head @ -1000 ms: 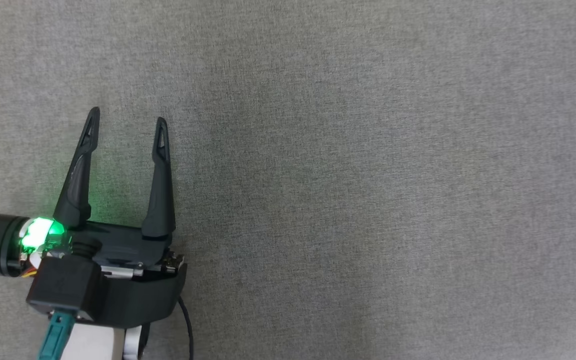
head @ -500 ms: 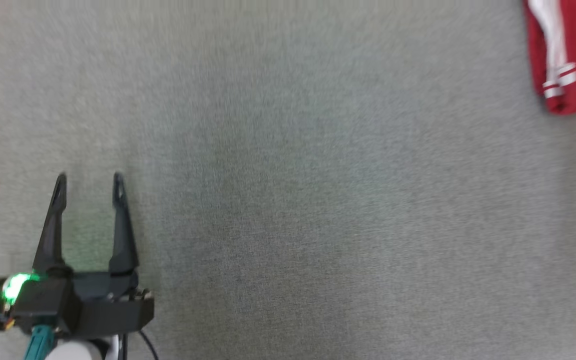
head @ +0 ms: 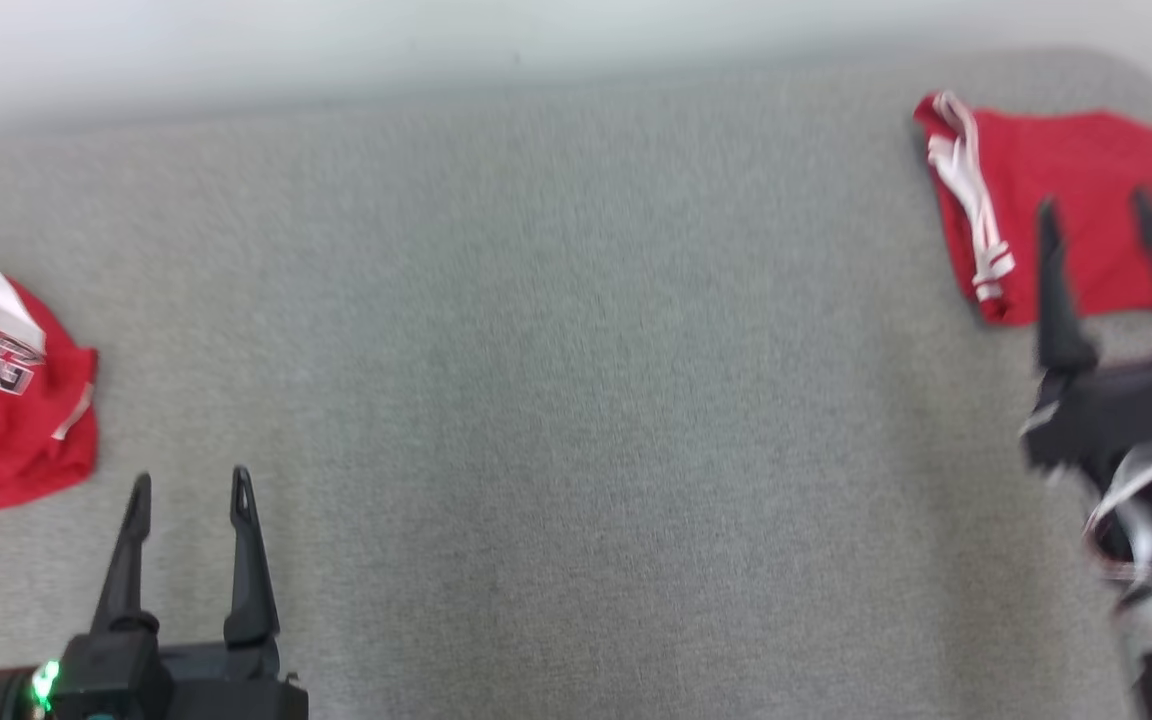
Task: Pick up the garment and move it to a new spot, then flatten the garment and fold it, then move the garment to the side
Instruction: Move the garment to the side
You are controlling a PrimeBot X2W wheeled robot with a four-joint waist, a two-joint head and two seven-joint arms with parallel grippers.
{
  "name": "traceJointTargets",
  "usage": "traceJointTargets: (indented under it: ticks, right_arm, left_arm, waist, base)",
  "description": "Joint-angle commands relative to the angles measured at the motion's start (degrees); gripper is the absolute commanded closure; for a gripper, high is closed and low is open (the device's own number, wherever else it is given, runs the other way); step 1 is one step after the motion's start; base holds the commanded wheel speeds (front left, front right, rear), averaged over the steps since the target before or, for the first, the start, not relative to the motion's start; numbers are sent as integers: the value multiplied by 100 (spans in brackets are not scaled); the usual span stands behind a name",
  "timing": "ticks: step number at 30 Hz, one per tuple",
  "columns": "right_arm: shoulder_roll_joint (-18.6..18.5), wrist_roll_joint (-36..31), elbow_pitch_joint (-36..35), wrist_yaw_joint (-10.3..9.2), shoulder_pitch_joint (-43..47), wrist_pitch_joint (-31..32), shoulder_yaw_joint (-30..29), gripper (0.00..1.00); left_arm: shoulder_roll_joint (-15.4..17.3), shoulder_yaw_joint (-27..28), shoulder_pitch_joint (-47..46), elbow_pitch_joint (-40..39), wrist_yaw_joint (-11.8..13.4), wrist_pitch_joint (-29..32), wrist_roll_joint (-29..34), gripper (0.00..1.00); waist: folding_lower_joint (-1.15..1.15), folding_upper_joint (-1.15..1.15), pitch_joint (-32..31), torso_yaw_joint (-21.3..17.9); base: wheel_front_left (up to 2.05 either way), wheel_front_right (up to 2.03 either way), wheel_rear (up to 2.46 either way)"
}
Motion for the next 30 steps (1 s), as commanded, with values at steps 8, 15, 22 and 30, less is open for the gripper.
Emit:
traceJointTargets:
  ticks: [8, 15, 22, 30]
  right_arm:
    - [683, -151, -507, -12, 1083, -84, -169, 0]
    - [1167, -224, -729, -12, 1859, -167, -119, 0]
    - [1481, -312, -542, -12, 2306, -363, 4, 0]
    - [1661, -491, -430, -12, 2435, -444, -53, 0]
  left_arm:
    - [20, -31, 291, 220, -44, -17, -91, 0]
    - [1, -65, 398, 346, -66, -17, -98, 0]
    - [-31, -104, 458, 461, -75, -17, -120, 0]
    - [53, -84, 352, 639, 5, 94, -105, 0]
  waist:
    - [2, 1, -803, 171]
    - [2, 1, -1038, 165]
    - [2, 1, -1143, 134]
    - [2, 1, -1163, 182]
  base:
    - [0, 0, 0]
    - [0, 0, 0]
    - [0, 0, 0]
    - [0, 0, 0]
